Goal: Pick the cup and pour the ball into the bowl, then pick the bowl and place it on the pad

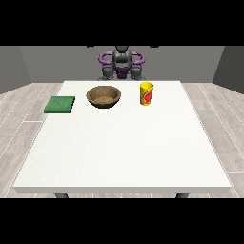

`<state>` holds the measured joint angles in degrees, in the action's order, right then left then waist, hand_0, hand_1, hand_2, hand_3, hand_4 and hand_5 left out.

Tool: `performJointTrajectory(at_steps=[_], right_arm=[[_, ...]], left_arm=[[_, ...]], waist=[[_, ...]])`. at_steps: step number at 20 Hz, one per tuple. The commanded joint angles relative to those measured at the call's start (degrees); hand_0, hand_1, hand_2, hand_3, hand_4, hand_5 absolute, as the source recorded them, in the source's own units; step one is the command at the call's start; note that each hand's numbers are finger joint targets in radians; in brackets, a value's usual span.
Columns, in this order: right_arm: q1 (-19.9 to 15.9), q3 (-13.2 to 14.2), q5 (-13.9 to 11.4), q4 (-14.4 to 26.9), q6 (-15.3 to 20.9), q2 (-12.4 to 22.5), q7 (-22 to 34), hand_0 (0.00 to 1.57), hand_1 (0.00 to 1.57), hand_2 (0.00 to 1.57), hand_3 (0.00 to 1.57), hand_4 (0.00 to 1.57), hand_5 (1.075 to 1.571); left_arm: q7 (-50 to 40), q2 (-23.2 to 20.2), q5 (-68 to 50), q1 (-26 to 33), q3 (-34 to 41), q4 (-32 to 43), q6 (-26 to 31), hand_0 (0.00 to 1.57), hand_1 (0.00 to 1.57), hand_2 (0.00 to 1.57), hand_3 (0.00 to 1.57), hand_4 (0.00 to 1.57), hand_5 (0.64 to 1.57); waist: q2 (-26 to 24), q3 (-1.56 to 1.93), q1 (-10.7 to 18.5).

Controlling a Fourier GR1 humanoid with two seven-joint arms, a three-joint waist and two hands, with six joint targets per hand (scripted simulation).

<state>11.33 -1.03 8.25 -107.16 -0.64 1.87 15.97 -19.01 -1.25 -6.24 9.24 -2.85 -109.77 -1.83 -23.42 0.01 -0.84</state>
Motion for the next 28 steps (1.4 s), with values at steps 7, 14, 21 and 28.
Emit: performJointTrajectory(at_steps=[7,14,21,28], right_arm=[[3.38,4.27,6.06,-4.66,-6.73,1.89,-8.86,0.00,0.00,0.00,0.00,0.44,1.570],[-3.69,8.00,5.47,3.76,-8.71,2.59,-18.38,0.00,0.00,0.00,0.00,0.35,1.571],[-3.72,10.70,4.72,13.22,-14.65,4.08,-30.19,0.00,0.00,0.00,0.00,0.29,1.571],[-10.60,14.46,6.02,17.71,-16.36,7.23,-32.44,0.00,0.00,0.00,0.00,0.23,1.571]], left_arm=[[19.00,1.23,3.30,3.06,-4.97,3.88,-2.84,0.00,0.00,0.00,0.00,0.00,1.541],[33.13,1.25,7.07,-4.05,-6.92,14.07,-6.55,0.00,0.00,0.00,0.00,0.00,1.504],[38.88,-0.38,6.76,-13.69,0.39,23.77,-5.99,0.00,0.00,0.00,0.00,0.00,1.497],[45.71,-2.28,6.21,-22.41,5.62,36.24,-6.50,0.00,0.00,0.00,0.00,0.00,1.473]], waist=[[13.68,-0.01,-2.33],[24.32,-0.02,-2.17],[28.15,-0.01,-3.70],[33.04,-0.02,-4.22]])
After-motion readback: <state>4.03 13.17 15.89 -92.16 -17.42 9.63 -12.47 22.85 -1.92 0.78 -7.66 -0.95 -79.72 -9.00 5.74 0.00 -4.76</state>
